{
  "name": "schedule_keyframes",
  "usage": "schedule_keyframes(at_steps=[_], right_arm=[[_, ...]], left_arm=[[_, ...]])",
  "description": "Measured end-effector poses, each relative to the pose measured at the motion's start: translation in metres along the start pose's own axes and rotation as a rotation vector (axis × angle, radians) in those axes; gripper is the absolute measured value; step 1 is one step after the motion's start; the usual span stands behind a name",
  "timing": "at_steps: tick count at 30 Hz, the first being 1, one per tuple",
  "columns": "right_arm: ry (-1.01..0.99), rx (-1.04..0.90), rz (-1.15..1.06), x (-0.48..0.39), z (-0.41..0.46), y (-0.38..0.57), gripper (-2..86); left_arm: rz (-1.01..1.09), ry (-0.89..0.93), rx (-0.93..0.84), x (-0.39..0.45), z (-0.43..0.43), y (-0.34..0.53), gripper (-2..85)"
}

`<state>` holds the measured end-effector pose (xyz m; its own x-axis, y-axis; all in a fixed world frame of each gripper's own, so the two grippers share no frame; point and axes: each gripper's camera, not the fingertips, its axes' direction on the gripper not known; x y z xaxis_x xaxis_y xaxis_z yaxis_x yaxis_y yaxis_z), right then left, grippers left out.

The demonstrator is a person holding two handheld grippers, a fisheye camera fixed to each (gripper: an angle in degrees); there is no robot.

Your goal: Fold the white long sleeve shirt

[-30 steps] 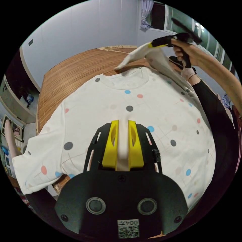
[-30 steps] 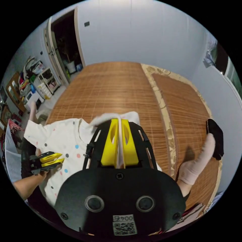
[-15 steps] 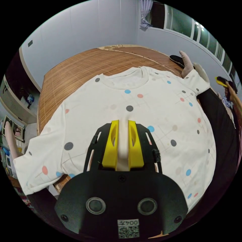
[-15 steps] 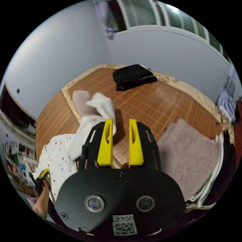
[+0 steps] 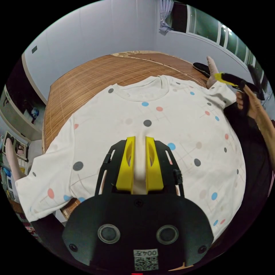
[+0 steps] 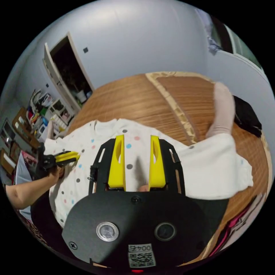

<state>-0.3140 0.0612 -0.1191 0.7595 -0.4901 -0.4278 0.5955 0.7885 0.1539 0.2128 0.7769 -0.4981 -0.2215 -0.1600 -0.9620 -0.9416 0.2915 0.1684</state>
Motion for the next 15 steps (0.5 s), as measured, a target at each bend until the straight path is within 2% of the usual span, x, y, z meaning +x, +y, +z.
schedule_keyframes(at_steps=[5, 9, 15], right_arm=[[-0.035, -0.081, -0.032, 0.003, 0.049, -0.018, 11.5], [0.093, -0.035, -0.093, 0.016, 0.066, -0.050, 11.3], [0.022, -0.229, -0.094, 0.039, 0.112, -0.069, 10.5]], left_arm=[[0.006, -0.013, 0.002, -0.001, 0.001, -0.004, 3.8], [0.009, -0.021, 0.003, -0.003, 0.002, -0.007, 3.9], [0.011, -0.027, 0.004, -0.007, 0.003, -0.013, 3.8]])
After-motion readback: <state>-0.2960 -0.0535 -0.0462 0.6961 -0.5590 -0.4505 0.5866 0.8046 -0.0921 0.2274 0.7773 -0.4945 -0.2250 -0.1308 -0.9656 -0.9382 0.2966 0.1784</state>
